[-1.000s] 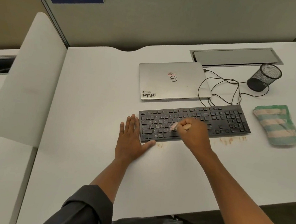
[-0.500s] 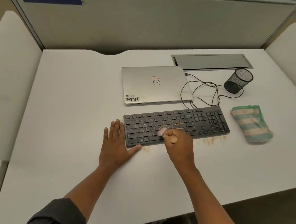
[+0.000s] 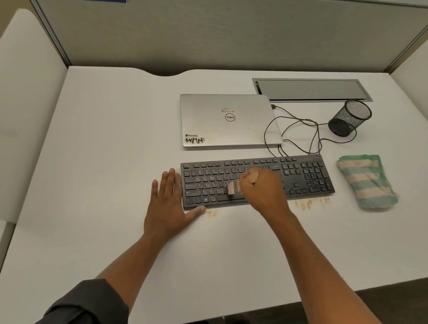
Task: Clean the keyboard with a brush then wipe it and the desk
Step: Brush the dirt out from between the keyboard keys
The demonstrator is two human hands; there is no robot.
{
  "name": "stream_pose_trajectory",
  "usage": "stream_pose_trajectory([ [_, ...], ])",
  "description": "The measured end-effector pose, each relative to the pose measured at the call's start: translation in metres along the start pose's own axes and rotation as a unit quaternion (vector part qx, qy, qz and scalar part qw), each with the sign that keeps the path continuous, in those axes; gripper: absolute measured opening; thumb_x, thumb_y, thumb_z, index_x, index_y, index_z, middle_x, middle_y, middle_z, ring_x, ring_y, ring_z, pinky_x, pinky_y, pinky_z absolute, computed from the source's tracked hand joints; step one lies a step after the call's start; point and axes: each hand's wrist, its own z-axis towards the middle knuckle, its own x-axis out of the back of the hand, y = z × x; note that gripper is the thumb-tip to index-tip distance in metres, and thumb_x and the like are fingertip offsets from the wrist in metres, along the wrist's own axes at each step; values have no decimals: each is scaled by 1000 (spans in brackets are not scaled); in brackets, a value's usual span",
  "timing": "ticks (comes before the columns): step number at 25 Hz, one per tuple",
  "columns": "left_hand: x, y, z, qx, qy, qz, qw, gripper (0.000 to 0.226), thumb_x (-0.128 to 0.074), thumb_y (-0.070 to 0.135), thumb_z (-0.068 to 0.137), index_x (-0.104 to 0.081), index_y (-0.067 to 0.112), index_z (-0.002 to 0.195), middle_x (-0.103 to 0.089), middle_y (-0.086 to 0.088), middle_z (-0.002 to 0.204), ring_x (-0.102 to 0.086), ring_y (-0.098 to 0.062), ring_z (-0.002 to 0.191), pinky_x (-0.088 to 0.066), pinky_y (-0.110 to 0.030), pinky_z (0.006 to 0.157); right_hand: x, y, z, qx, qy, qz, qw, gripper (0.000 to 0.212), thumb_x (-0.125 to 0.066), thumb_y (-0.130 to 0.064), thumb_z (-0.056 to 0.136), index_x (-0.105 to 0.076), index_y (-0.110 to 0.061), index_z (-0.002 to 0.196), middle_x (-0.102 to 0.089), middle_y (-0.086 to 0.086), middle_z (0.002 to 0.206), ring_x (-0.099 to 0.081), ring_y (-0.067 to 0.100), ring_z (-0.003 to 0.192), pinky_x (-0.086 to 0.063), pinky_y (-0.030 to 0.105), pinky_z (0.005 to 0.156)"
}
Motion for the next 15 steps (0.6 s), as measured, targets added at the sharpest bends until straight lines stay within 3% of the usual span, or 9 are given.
stream_pose_trajectory([
  [3, 0, 0, 0, 0, 0, 1, 1000, 120, -19, 92, 81, 5, 6, 161, 10, -9, 170, 18, -19, 155, 10, -44, 126, 1, -8, 15, 32, 24, -4, 999, 22, -53, -19, 88, -73, -11, 85, -71, 1, 78, -63, 16, 72, -46, 24, 59],
  [5, 0, 0, 0, 0, 1, -4, 1000, 121, -16, 93, 79, 4, 6, 161, 9, -9, 170, 18, -19, 155, 11, -44, 126, -5, -7, 19, 36, -1, -35, 999, 20, -54, -16, 88, -72, -10, 83, -72, 4, 79, -65, 20, 75, -52, 29, 67],
  [8, -1, 0, 0, 1, 6, -5, 1000, 122, -14, 94, 79, 3, 7, 162, 9, -9, 170, 18, -18, 155, 10, -44, 126, -5, -2, 20, 30, -49, -81, 995, 21, -53, -15, 87, -67, -10, 73, -67, 4, 72, -64, 21, 71, -47, 27, 61],
  [13, -1, 1, 0, 2, 8, -4, 1000, 119, -25, 91, 83, 2, 6, 162, 8, -9, 170, 17, -19, 155, 8, -45, 127, -4, -19, 20, 60, -33, -20, 997, 20, -55, -15, 90, -74, -10, 87, -72, 3, 82, -63, 17, 77, -44, 24, 61],
  [15, -1, 1, 0, 3, 4, -3, 1000, 119, -26, 90, 83, 3, 6, 161, 8, -9, 170, 17, -19, 155, 8, -45, 126, -12, -21, 18, 61, -48, -47, 996, 20, -56, -16, 89, -74, -9, 88, -73, 5, 84, -65, 20, 79, -48, 26, 65],
])
